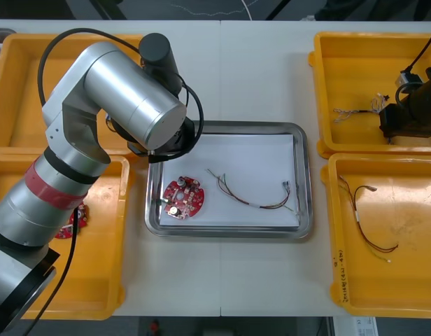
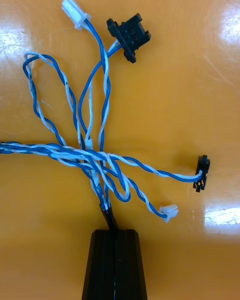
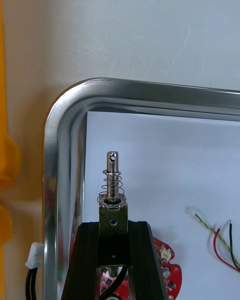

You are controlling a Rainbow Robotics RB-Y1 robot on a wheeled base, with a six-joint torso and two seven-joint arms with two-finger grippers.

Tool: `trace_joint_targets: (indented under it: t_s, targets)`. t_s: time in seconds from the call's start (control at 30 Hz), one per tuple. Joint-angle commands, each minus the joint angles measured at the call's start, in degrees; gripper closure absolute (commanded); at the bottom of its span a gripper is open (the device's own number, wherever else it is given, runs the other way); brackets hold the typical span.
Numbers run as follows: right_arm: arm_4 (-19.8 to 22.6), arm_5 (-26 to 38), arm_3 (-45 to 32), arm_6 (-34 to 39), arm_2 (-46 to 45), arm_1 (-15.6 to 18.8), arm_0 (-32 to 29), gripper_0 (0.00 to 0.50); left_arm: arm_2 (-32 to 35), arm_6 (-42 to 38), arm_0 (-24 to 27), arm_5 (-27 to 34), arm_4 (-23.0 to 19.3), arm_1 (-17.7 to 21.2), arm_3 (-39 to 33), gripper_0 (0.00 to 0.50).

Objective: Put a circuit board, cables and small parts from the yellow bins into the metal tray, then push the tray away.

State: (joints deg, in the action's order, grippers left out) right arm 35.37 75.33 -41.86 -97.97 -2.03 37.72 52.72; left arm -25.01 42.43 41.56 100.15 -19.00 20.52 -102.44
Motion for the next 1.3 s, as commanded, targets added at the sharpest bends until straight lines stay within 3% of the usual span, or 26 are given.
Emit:
trace_joint_targets:
  t_s: [0.03,0.3,0.5,0.73,0.77,0.83,0.87,1.3]
  targets:
    - [-0.2,1.3,0.0,-1.4,-0.4,-1.0,1.0,0.5,-2.7,-5.6,-0.4,-3.9,1.6,-1.2,2.8,0.497]
    - [-2.1,9.0,-8.3,-0.6,-2.5,0.4,1.0,0.5,-3.1,-6.4,-0.4,-8.9,1.9,-1.2,6.7,0.493]
    - [-3.6,15.0,-15.2,-1.0,-5.2,1.3,1.0,0.5,-4.1,-7.0,-0.4,-12.0,2.5,-1.2,9.1,0.438]
    - [-4.6,18.6,-20.7,-1.7,-6.1,1.6,1.2,0.5,-5.0,-7.6,-0.5,-12.0,2.5,-1.2,9.2,0.422]
    - [-4.8,19.4,-21.4,-1.9,-6.3,1.5,1.2,0.5,-5.1,-7.9,-0.5,-12.0,2.5,-1.2,9.2,0.389]
    - [-5.1,20.9,-22.3,-2.1,-6.7,1.6,1.6,0.5,-5.3,-8.2,-0.6,-12.0,2.4,-1.2,9.2,0.181]
    - [-5.4,22.2,-22.7,-2.3,-6.8,1.7,2.0,0.5,-5.3,-8.4,-0.5,-12.0,2.5,-1.2,9.2,0.005]
    - [-8.2,34.7,-30.1,-4.0,-9.0,2.1,3.6,0.5,-5.3,-10.3,-0.5,-12.3,2.7,-1.2,8.7,0.0]
